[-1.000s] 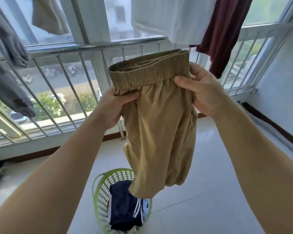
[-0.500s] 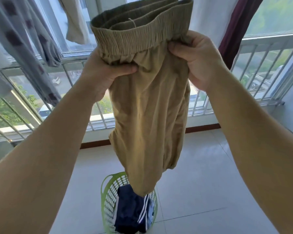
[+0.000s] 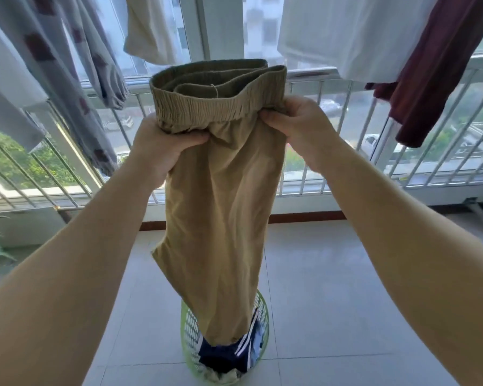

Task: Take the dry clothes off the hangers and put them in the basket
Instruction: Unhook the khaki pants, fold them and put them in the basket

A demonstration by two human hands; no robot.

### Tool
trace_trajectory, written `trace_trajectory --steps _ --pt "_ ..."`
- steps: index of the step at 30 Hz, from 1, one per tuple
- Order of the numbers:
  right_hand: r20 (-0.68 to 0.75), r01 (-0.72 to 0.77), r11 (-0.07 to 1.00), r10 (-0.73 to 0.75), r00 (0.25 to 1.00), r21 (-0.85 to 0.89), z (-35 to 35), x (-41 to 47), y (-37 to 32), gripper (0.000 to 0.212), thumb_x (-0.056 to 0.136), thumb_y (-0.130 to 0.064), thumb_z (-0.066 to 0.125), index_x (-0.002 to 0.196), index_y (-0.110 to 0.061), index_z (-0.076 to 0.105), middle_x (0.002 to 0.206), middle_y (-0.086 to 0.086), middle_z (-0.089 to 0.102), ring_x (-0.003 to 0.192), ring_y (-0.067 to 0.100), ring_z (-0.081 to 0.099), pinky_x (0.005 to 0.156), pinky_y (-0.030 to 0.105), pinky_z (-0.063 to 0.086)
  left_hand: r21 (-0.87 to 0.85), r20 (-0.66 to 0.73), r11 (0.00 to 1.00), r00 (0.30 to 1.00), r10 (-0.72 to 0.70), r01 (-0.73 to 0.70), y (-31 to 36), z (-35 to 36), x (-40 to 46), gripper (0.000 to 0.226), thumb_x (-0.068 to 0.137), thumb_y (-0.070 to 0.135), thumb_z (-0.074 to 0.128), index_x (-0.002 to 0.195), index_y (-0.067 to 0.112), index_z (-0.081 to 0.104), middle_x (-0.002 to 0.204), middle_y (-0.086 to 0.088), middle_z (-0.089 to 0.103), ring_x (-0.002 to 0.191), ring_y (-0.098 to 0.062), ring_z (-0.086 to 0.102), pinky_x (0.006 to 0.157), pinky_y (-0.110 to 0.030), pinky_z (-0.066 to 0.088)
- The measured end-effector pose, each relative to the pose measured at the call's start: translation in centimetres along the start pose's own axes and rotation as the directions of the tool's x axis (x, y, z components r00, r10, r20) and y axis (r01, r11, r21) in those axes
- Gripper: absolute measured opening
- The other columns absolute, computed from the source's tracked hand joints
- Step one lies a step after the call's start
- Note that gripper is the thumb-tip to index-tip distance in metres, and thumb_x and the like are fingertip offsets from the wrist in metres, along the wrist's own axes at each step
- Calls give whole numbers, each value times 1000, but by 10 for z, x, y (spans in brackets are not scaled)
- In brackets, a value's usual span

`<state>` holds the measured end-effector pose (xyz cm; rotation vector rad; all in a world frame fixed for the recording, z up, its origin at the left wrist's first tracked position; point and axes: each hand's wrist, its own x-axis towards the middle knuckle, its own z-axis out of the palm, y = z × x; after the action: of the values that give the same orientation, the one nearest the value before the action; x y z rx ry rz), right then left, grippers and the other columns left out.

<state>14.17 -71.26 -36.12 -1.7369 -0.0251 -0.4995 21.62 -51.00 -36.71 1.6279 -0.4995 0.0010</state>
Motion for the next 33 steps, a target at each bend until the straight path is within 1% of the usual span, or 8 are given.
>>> trace_trajectory --steps 3,6,10,12,14,20,25,33 --pt "14 -3 1000 3 1000 0 10 1 11 15 90 -2 55 101 -10 63 107 20 65 106 34 60 96 47 48 7 -45 1000 999 7 -6 -12 -6 -2 39 67 -4 75 97 18 64 100 1 67 98 -12 63 89 -29 51" --pt "-13 -17 999 16 1000 -51 18 7 23 17 91 -4 53 104 -9 63 107 17 65 104 31 61 95 46 49 85 -29 995 998 49 -46 -21 -9 1 41 71 -5 73 107 11 62 96 8 64 87 3 61 80 -13 50" --pt "63 -108 994 106 992 27 26 11 37 15 89 -6 59 103 -9 59 98 4 65 90 13 64 77 23 54 87 -38 996 999 27 -24 -38 -21 11 41 71 -2 73 108 12 62 96 9 64 88 2 60 79 -12 50" --pt "207 -198 980 198 958 -22 33 14 45 46 77 -11 73 118 -9 53 110 2 63 99 12 62 83 23 53 50 -45 999 999 4 -2 -46 -26 16 39 71 -4 72 102 18 62 94 10 65 86 3 61 77 -13 50" --pt "229 -244 937 303 925 -252 46 16 55 65 68 -10 80 125 -14 49 116 -1 59 106 15 57 88 26 49 52 -12 998 1000 -19 20 -56 -30 20 40 71 -5 72 102 18 62 94 10 65 88 0 61 77 -15 50" --pt "65 -205 808 287 956 -552 77 36 81 30 75 -6 73 104 -4 64 98 9 63 94 25 58 85 33 48 89 74 989 989 -128 121 -91 -66 42 38 70 1 76 96 25 62 96 10 64 95 -8 60 92 -29 48" --pt "34 -248 809 313 949 -532 97 48 86 21 78 -4 70 98 -4 66 95 8 63 95 26 60 89 36 50 92 128 976 970 -207 196 -112 -92 62 46 68 4 78 110 16 62 110 -2 65 108 -19 58 98 -36 46" --pt "-21 -315 809 351 936 -496 106 42 84 26 76 -2 71 102 1 67 102 15 67 96 26 62 90 36 51 49 232 978 950 -208 202 -127 -103 66 47 57 16 86 97 28 64 107 4 66 107 -17 59 96 -34 46"
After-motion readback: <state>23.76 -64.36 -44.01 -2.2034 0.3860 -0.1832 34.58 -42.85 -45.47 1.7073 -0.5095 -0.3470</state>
